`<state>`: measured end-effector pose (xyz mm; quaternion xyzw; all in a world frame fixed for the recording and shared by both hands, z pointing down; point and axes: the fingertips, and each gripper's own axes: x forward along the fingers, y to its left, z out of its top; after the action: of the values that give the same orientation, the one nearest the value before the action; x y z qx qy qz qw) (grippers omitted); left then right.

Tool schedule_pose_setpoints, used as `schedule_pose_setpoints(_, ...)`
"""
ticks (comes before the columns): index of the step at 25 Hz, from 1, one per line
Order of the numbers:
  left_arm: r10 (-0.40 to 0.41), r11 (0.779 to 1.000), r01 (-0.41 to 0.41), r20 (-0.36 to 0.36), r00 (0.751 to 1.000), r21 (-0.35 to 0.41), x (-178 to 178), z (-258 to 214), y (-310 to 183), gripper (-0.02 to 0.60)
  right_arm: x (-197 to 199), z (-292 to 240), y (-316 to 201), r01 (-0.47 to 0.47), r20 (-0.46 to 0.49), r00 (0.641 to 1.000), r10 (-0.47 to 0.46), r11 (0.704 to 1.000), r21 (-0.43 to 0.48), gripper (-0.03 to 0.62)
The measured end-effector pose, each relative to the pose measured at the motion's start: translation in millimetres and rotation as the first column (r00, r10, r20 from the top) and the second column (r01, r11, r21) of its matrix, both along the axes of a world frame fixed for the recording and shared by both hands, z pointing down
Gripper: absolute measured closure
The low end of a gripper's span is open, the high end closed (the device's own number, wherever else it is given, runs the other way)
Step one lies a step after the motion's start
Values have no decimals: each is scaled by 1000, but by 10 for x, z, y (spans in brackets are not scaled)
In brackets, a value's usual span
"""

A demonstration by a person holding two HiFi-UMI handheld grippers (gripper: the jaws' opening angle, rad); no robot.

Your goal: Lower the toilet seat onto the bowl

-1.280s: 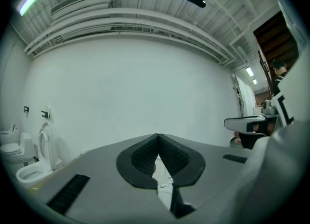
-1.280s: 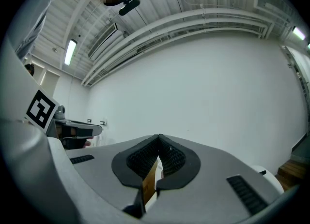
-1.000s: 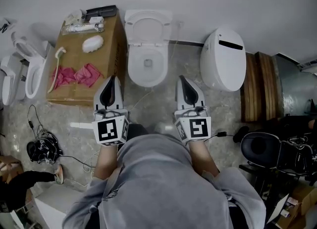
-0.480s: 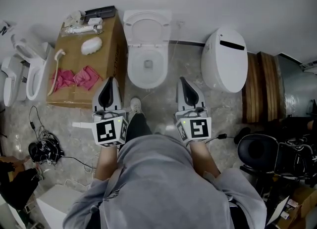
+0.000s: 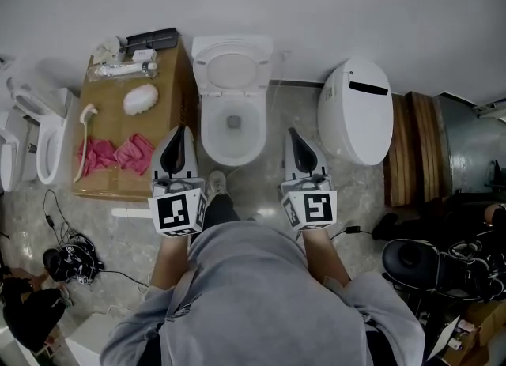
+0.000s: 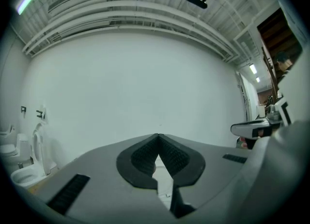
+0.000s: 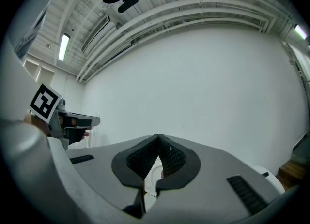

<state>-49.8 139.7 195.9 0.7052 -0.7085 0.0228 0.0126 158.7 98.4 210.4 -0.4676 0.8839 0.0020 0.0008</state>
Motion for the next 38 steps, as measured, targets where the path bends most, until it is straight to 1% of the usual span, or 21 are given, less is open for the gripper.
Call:
schedule_pose_setpoints(8, 18, 1000, -18, -5, 1000, -15, -509, 8, -658, 583, -502, 4, -710, -21, -12, 1000, 21, 1000, -12, 595)
schedule_pose_setpoints(13, 54, 999, -54, -3, 999, -9, -796, -7, -1059, 583, -818, 3, -1040, -39, -7, 999, 39, 999, -10, 595)
schedule_pose_setpoints(20, 110, 994, -110, -12, 994, -13, -1037, 73, -1542, 583, -1005, 61, -1470, -102, -8, 995, 102, 995, -22, 595)
schedule_pose_setpoints(26, 132, 991, -132, -21, 991, -22, -1085, 122, -1809, 581, -929, 123, -1717, -147, -38, 989, 145, 988, -41, 595)
schedule_pose_setpoints(31, 123, 992, -124, -27, 992, -25, -1044, 169, -2018, 581, -857, 179, -1960, -151, -70, 987, 148, 987, -46, 595)
schedule_pose_setpoints(33, 114, 993, -114, -28, 993, -30, -1019, 173, -2094, 583, -847, 221, -2073, -134, -90, 988, 129, 990, -50, 595)
schedule_pose_setpoints(38, 96, 995, -97, -20, 995, -39, -974, 207, -2249, 583, -878, 417, -2333, -58, -142, 989, 46, 995, -82, 594)
